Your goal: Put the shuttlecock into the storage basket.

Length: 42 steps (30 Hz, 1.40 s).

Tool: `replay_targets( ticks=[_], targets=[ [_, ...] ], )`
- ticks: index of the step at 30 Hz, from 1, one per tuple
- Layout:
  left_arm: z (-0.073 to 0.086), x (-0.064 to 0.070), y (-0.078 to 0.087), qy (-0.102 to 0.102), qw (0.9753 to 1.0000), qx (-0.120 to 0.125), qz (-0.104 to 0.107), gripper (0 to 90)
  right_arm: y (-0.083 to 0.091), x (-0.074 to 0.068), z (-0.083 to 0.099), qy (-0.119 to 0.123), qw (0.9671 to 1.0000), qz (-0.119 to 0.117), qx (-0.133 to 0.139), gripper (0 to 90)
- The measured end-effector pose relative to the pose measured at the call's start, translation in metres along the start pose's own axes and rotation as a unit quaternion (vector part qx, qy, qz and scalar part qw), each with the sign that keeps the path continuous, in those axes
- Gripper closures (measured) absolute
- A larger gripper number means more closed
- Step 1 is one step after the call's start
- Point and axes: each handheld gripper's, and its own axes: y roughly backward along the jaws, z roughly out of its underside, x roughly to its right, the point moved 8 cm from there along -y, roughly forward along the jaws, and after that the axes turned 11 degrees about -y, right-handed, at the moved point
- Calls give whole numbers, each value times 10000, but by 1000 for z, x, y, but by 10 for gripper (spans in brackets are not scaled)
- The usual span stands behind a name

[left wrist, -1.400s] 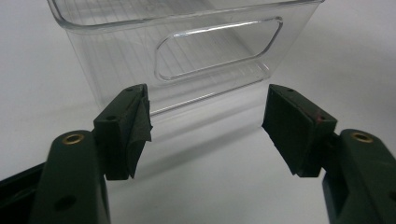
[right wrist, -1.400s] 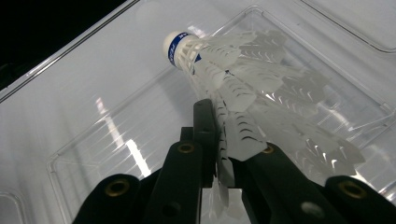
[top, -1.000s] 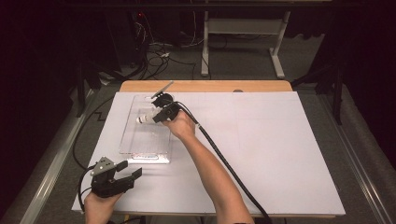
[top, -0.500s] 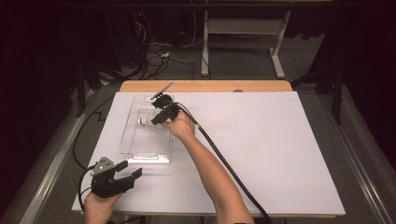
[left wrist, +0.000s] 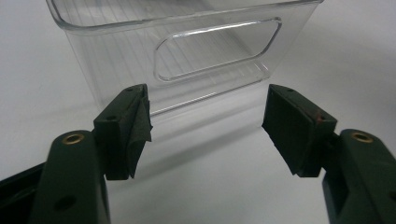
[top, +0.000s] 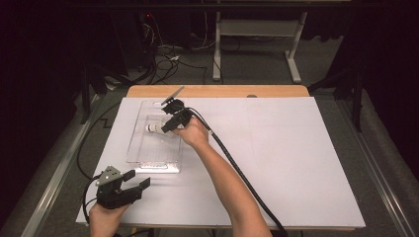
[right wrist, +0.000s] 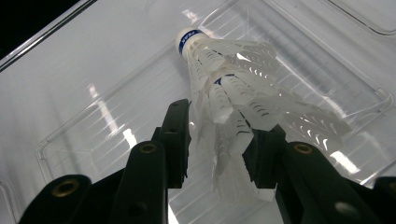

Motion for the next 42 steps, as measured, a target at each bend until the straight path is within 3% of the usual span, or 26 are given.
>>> replay_targets(
  ticks=[20, 32, 36, 39, 42],
  targets=[
    [0, 1, -1, -9, 10000, -25, 3, 331, 22, 0, 3, -7, 9999, -63, 107, 682],
    [0, 1, -1, -28, 10000, -33, -2, 331, 26, 0, 5, 92, 9999, -48, 111, 851],
    [0, 1, -1, -11, 10000, -25, -2, 331, 21, 1, 5, -7, 9999, 19, 103, 883],
    [0, 1, -1, -12, 10000, -25, -2, 331, 19, 3, 5, -15, 9999, 37, 94, 875],
    [0, 1, -1, -9, 10000, -22, -2, 331, 19, 4, 5, -19, 9999, 97, 114, 796]
  ],
)
